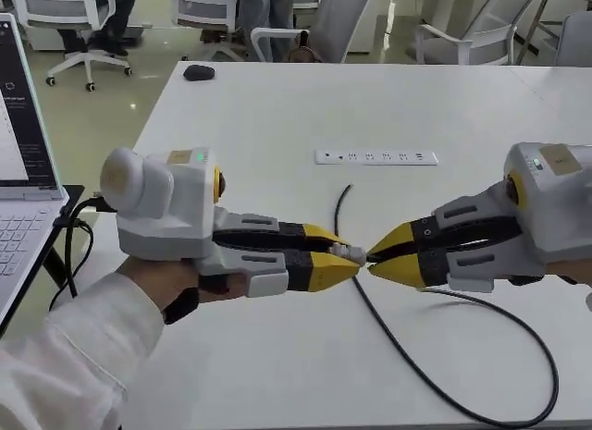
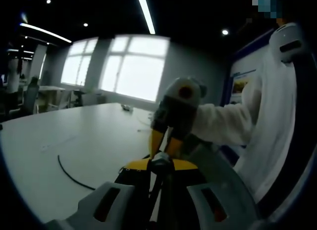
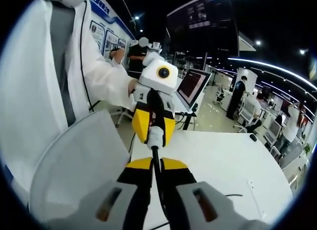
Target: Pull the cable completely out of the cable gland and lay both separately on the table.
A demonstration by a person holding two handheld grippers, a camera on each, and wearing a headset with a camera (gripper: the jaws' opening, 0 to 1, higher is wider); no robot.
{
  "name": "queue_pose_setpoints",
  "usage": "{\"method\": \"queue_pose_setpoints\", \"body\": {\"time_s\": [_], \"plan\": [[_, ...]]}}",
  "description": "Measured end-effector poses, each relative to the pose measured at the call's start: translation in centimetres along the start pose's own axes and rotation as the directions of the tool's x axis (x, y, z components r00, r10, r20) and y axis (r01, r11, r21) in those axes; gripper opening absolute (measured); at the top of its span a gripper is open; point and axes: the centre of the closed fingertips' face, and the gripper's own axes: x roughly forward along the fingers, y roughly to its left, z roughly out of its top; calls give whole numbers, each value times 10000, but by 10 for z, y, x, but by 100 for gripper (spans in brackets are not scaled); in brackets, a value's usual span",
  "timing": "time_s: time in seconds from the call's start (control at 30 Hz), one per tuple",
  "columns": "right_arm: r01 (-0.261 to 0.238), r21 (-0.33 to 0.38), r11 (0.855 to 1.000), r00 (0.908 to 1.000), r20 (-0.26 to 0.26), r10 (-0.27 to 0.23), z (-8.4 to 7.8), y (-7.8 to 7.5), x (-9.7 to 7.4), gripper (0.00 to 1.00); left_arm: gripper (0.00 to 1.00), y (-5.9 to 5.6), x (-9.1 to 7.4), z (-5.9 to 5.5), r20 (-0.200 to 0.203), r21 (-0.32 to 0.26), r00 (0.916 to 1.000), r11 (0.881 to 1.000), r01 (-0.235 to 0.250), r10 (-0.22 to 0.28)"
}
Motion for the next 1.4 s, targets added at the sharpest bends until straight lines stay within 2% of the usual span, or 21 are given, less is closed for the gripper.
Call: {"method": "queue_pose_setpoints", "body": {"time_s": [0.2,0.53,1.0,1.4], "plan": [[152,72,9999,9999,0,-152,-3,-5,-2,4,16,6,-7,2,64,-61,9998,9998,-192,193],[284,410,9988,9996,-81,-281,-15,-6,-7,4,16,11,-17,-3,-6,-187,9991,9989,-424,424],[755,858,9935,9967,-351,-727,-33,-10,-28,4,16,18,-34,-2,6,-234,9970,9968,-768,769],[895,1084,9901,9954,-453,-850,-39,-8,-31,5,16,10,-25,4,76,139,9983,9982,-587,586]]}}
